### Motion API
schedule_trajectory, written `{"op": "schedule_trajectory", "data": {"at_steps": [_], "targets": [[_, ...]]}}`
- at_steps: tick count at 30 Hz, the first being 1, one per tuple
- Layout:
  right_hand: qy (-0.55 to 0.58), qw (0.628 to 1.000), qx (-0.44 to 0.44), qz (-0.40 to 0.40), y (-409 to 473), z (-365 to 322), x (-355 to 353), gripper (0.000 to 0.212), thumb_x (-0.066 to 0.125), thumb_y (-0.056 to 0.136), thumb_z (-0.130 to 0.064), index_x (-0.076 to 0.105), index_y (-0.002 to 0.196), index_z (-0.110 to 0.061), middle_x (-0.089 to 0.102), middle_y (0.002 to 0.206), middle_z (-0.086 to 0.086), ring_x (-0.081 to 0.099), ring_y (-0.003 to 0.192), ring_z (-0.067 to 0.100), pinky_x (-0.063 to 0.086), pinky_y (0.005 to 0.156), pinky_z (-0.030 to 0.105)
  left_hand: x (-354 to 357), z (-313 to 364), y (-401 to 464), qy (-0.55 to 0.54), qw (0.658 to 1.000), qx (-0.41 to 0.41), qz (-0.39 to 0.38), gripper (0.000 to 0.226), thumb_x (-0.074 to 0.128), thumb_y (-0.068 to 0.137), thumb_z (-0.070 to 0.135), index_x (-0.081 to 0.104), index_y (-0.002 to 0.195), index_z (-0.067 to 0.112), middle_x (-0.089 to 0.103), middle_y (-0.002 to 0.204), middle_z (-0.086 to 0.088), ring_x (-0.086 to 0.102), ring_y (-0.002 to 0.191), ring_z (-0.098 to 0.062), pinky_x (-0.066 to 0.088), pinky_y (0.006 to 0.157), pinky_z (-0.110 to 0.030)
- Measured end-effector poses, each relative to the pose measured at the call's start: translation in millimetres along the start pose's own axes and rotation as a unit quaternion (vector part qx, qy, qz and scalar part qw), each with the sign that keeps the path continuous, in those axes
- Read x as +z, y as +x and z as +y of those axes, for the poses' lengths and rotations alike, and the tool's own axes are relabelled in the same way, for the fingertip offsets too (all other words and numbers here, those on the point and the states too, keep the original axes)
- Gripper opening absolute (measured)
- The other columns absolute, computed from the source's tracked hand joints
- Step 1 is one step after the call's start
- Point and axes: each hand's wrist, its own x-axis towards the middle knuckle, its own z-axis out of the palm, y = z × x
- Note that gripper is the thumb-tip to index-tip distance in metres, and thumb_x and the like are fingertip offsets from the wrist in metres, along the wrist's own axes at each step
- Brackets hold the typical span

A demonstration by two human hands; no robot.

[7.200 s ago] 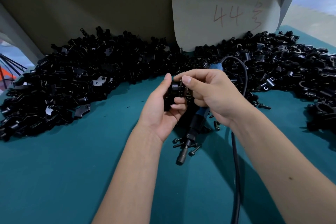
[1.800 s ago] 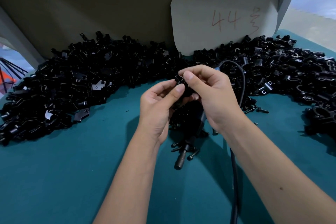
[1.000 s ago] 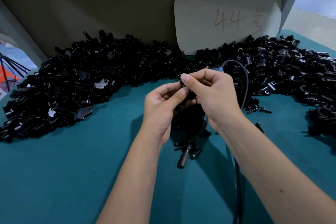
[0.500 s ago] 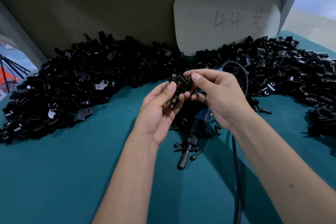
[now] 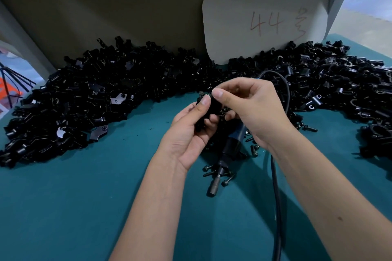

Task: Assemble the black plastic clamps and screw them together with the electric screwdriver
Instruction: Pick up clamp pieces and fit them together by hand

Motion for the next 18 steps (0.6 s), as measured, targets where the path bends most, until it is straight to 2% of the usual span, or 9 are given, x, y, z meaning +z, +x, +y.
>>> {"op": "schedule_trajectory", "data": {"at_steps": [4, 9, 11, 14, 16, 18], "targets": [[-0.022, 0.999, 0.029, 0.012, 1.2, 1.1, -3.0, 0.025, 0.088, 0.083, -0.031, 0.077, 0.079, -0.009, 0.067, 0.077, 0.017, 0.059, 0.067, 0.020, 0.051, 0.055, 0.026, -0.8, -1.2, 1.6, -0.061, 0.997, -0.046, -0.007, 0.010, 0.081, 0.077, 0.017, 0.082, 0.082, 0.009, 0.071, 0.086, -0.005, 0.060, 0.061, -0.008, 0.051, 0.053, -0.012], [-0.052, 0.999, 0.004, -0.012, 2.9, -2.3, -4.6, 0.013, 0.084, 0.088, -0.022, 0.079, 0.081, -0.012, 0.075, 0.079, 0.014, 0.059, 0.057, 0.018, 0.054, 0.058, 0.027, -2.6, -0.6, 2.0, -0.092, 0.992, -0.085, 0.002, 0.016, 0.084, 0.074, 0.017, 0.079, 0.083, 0.005, 0.067, 0.094, -0.010, 0.061, 0.062, -0.010, 0.053, 0.052, -0.012], [-0.037, 0.998, 0.004, -0.045, 3.8, -3.2, -6.4, 0.009, 0.079, 0.092, -0.014, 0.081, 0.084, -0.012, 0.074, 0.078, 0.013, 0.060, 0.061, 0.019, 0.054, 0.060, 0.027, -3.3, 1.2, -0.1, -0.119, 0.987, -0.109, -0.008, 0.022, 0.083, 0.076, 0.017, 0.074, 0.089, 0.002, 0.067, 0.095, -0.014, 0.061, 0.062, -0.011, 0.053, 0.050, -0.013], [0.001, 0.996, 0.026, -0.087, 3.0, -2.2, -10.8, 0.019, 0.066, 0.101, -0.008, 0.083, 0.093, -0.014, 0.075, 0.083, 0.008, 0.063, 0.074, 0.018, 0.053, 0.061, 0.024, -2.8, 3.8, -2.8, -0.179, 0.972, -0.149, -0.043, 0.033, 0.084, 0.075, 0.013, 0.073, 0.098, -0.007, 0.067, 0.095, -0.018, 0.062, 0.060, -0.014, 0.054, 0.049, -0.015], [0.042, 0.992, 0.054, -0.107, 1.5, -1.3, -12.4, 0.023, 0.060, 0.105, -0.012, 0.082, 0.102, -0.014, 0.076, 0.091, 0.006, 0.063, 0.082, 0.017, 0.052, 0.062, 0.024, -1.8, 4.6, -3.5, -0.202, 0.965, -0.161, -0.051, 0.041, 0.086, 0.070, 0.012, 0.071, 0.102, -0.009, 0.067, 0.094, -0.018, 0.062, 0.059, -0.014, 0.054, 0.048, -0.015], [0.072, 0.989, 0.067, -0.114, 1.1, 0.2, -12.6, 0.023, 0.059, 0.106, -0.018, 0.082, 0.107, -0.014, 0.073, 0.094, 0.006, 0.059, 0.083, 0.016, 0.051, 0.062, 0.024, -1.5, 4.3, -3.1, -0.208, 0.964, -0.160, -0.044, 0.041, 0.084, 0.076, 0.014, 0.067, 0.107, -0.008, 0.066, 0.095, -0.017, 0.062, 0.058, -0.014, 0.053, 0.048, -0.015]]}}
